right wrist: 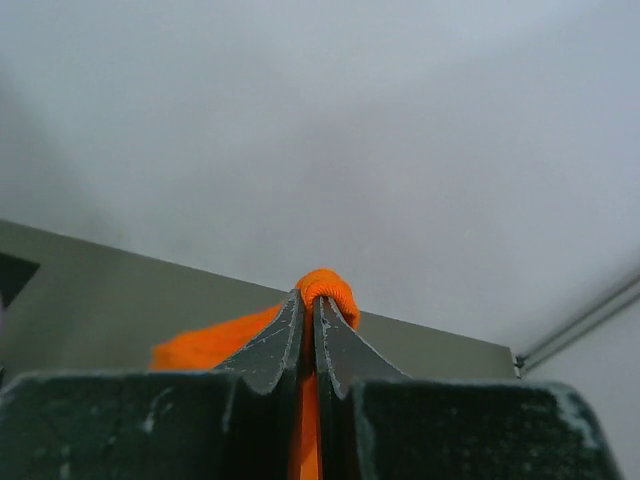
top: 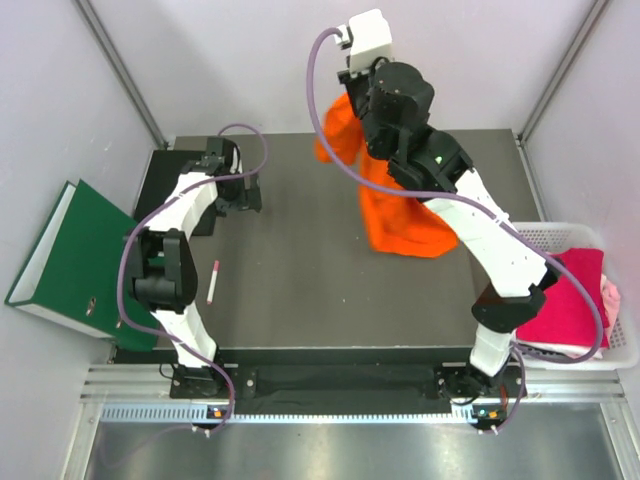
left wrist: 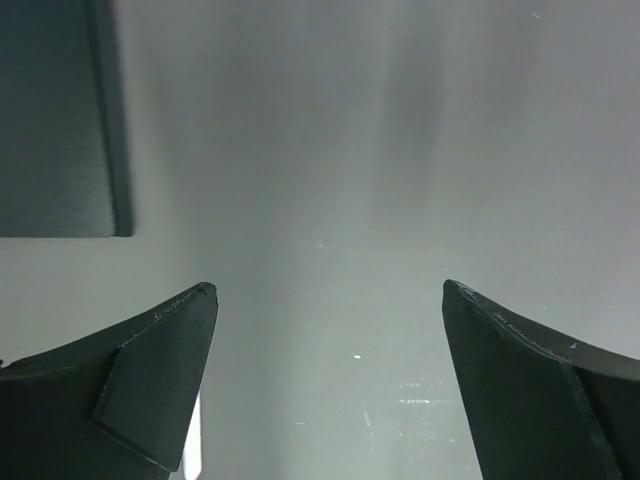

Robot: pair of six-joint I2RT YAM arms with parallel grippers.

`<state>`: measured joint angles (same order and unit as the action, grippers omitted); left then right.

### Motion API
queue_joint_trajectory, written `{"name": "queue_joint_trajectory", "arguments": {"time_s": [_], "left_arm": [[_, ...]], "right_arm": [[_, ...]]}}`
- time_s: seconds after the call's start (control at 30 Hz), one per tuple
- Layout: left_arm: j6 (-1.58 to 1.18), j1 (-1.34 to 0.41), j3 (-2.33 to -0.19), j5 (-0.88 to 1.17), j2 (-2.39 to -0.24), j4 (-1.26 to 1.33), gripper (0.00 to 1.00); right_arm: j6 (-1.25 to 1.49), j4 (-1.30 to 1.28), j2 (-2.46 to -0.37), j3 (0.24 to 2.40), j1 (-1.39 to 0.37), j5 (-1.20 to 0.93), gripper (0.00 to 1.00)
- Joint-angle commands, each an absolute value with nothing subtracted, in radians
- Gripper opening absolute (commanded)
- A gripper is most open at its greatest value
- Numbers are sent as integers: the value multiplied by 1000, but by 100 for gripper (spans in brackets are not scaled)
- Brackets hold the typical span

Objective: Fold and stack the t-shirts
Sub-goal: Flatten out the tshirt

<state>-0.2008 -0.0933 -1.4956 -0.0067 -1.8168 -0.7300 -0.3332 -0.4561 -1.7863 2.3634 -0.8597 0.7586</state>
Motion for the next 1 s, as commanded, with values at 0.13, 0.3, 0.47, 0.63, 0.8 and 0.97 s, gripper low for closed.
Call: {"name": "queue_joint_trajectory", "arguments": {"time_s": [0.13,0.3,0.47,0.63,0.8,0.97], "left_arm": [[-219,-64,-1511,-46,-1770,-744,99],[-218,-61,-1505,-48,-1769,-746,99],[-224,-61,-1497,-29,-1782,-742,99],[-230,-61,-1493,-9,-1787,-733,99],[-224,-61,-1493,-18,-1779,-732,99],[-222,-61,-1496,-17,-1779,-726,99]], "right_arm": [[-239,-402,-1746,2411,-925,612,0],[-250,-382,-1685,2343,-913,696,0],[-284,-307,-1528,2232,-783,808,0],[-347,-304,-1432,2142,-585,905,0],[-409,-264,-1362,2082,-448,933,0],[-433,-259,-1370,2120,-430,896,0]]}}
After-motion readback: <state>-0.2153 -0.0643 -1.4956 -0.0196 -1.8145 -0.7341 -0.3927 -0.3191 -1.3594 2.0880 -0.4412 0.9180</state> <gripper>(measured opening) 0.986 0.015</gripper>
